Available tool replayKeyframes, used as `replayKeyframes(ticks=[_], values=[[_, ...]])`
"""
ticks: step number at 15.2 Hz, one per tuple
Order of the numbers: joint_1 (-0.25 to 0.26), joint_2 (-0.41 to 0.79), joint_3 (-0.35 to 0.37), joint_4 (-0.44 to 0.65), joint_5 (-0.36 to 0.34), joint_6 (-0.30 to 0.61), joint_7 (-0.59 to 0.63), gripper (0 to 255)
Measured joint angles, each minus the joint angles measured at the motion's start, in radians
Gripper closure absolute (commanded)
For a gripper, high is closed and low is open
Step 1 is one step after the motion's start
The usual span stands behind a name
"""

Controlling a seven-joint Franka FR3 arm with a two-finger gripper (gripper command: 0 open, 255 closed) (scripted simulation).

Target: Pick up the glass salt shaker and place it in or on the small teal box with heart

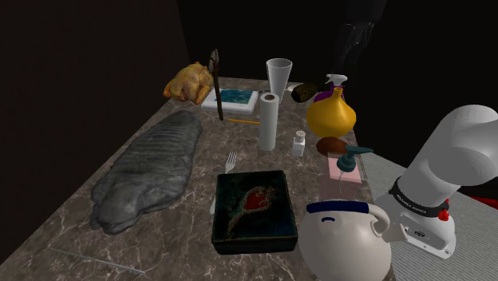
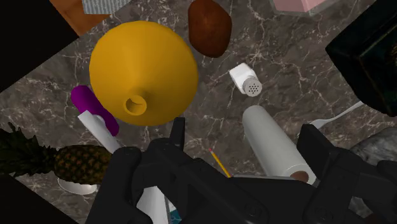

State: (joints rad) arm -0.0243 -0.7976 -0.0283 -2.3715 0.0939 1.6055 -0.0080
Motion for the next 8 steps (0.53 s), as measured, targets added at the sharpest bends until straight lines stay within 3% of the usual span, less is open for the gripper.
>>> replayKeyframes(ticks=[3, 8], values=[[0.0, 0.003, 0.023, -0.029, 0.008, 0.031, 0.028, 0], [0.001, 0.026, 0.108, -0.153, 0.034, 0.174, 0.131, 0]])
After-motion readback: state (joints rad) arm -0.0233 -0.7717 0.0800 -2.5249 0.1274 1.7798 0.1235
